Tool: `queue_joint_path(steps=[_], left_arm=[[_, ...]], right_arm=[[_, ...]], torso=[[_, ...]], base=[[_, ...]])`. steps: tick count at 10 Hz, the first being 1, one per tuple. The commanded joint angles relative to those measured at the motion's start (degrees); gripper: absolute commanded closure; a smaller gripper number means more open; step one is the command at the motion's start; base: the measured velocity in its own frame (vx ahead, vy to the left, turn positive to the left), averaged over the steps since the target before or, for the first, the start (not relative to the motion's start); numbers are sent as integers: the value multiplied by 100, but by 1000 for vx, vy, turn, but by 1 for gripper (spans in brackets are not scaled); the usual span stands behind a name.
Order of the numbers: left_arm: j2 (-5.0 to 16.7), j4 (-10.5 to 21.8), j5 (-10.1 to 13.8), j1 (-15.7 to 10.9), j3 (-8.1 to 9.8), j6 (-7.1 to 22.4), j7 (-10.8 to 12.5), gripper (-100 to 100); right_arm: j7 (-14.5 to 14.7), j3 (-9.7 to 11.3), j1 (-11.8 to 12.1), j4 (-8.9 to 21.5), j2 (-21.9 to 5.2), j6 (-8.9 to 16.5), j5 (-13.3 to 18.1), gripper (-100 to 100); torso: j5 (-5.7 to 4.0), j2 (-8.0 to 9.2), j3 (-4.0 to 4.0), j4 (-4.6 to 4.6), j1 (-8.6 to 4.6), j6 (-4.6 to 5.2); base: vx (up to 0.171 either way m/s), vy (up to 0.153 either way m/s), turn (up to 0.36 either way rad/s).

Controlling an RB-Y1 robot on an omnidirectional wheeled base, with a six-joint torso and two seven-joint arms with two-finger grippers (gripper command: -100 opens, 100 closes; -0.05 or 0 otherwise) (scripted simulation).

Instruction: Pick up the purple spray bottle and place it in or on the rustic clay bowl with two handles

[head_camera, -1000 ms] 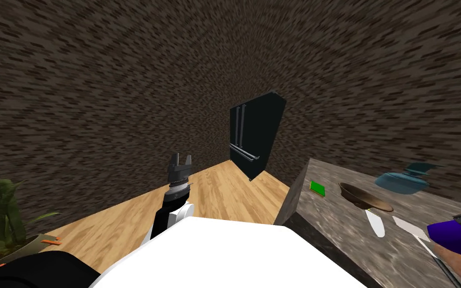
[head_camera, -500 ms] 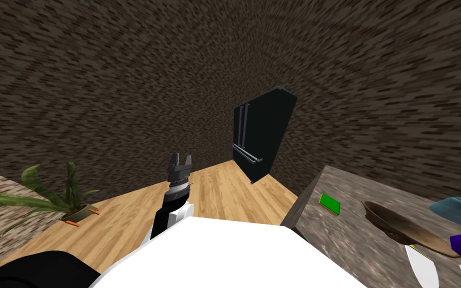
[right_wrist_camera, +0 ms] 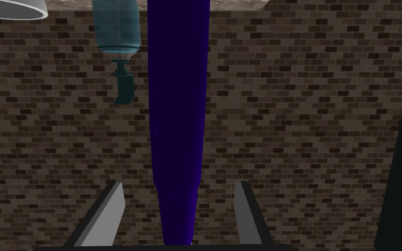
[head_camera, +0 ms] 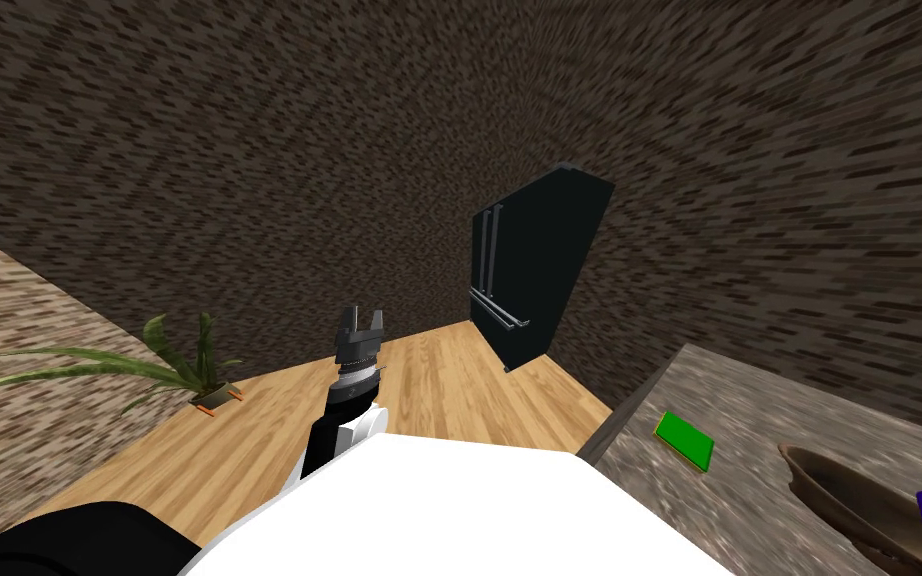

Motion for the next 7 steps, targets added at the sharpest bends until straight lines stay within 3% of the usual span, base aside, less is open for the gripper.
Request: queue_joint_path(steps=[1,4,5,6,7], left_arm=[[0,0,0,0,0,0,0,0],[0,0,0,0,0,0,0,0],[0,0,0,0,0,0,0,0],[0,0,0,0,0,0,0,0],[0,0,0,0,0,0,0,0]], right_arm=[[0,0,0,0,0,0,0,-100],[0,0,0,0,0,0,0,-100],[0,0,0,0,0,0,0,0],[-2,-113,103,-184,-78,170,-155,-100],[-3,-170,154,-276,-117,254,-232,-100]], torso=[[0,0,0,0,0,0],[6,6,4,2,19,0],[6,7,4,2,20,0],[6,7,4,2,20,0],[7,9,6,2,18,1]], base=[[3,-9,2],[0,0,0],[0,0,0],[-8,-11,-27],[-13,-19,-26]])
